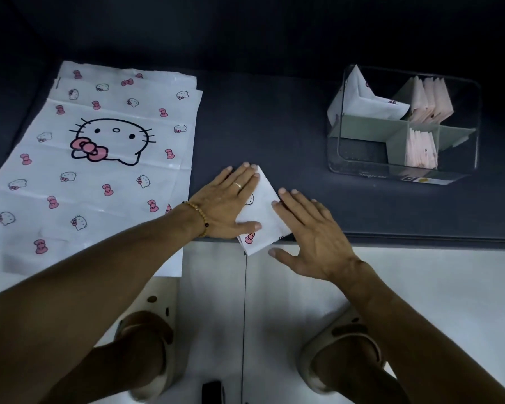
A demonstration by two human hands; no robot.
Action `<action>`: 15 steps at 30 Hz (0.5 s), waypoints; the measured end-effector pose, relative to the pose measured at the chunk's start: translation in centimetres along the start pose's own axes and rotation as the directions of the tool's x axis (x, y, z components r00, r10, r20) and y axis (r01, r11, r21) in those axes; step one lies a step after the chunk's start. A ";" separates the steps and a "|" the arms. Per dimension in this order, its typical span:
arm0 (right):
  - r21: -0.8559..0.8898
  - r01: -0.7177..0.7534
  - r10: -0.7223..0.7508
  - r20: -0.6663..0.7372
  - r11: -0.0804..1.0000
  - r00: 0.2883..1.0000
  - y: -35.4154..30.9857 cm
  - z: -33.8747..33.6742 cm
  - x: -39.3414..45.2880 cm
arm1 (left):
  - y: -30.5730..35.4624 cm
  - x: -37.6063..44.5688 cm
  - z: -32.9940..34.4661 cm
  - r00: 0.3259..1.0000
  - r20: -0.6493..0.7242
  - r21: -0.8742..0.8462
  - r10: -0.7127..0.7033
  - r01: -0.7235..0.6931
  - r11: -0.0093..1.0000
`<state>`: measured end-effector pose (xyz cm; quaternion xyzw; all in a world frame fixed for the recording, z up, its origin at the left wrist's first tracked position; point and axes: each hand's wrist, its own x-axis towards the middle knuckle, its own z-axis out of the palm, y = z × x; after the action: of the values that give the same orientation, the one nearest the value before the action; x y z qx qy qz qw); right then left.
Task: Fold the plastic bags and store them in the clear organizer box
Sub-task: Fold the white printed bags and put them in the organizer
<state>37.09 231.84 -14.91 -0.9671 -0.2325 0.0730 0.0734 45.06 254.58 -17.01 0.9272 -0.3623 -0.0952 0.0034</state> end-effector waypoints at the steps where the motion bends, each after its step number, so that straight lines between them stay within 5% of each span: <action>1: -0.040 0.048 -0.047 0.025 0.998 0.999 -0.3 -0.1 -0.1 | 0.3 -0.1 -0.2 0.999 0.017 -0.003 0.030 -0.030 1.000; 3: -0.085 0.090 -0.085 0.060 0.992 0.995 -1.0 0.1 -0.4 | 0.9 -0.5 -0.8 0.998 0.037 -0.012 0.041 -0.041 0.999; 8: -0.063 0.084 -0.093 -0.163 0.994 0.982 -1.7 -0.1 -0.4 | 3.6 -3.9 -1.5 0.972 -0.233 0.021 0.031 -0.027 0.999; 10: -0.044 0.089 -0.097 -0.222 0.995 0.970 -2.0 -0.2 -0.2 | 4.6 -5.9 -1.1 0.978 -0.205 -0.072 -0.020 0.005 0.997; 13: 0.212 -0.033 0.084 -0.235 0.977 0.968 -2.5 -0.8 0.4 | 4.8 -6.9 -0.7 0.980 -0.145 -0.240 -0.134 0.096 0.966; 15: 0.458 -0.203 0.278 -0.102 0.866 0.955 -2.5 -1.5 1.1 | 4.8 -6.4 -1.1 0.938 -0.191 -0.414 -0.289 0.190 0.890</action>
<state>37.22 234.36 -13.15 -0.9490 -0.0803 0.0527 0.3003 37.39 255.28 -14.46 0.9502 -0.2147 -0.0484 0.2208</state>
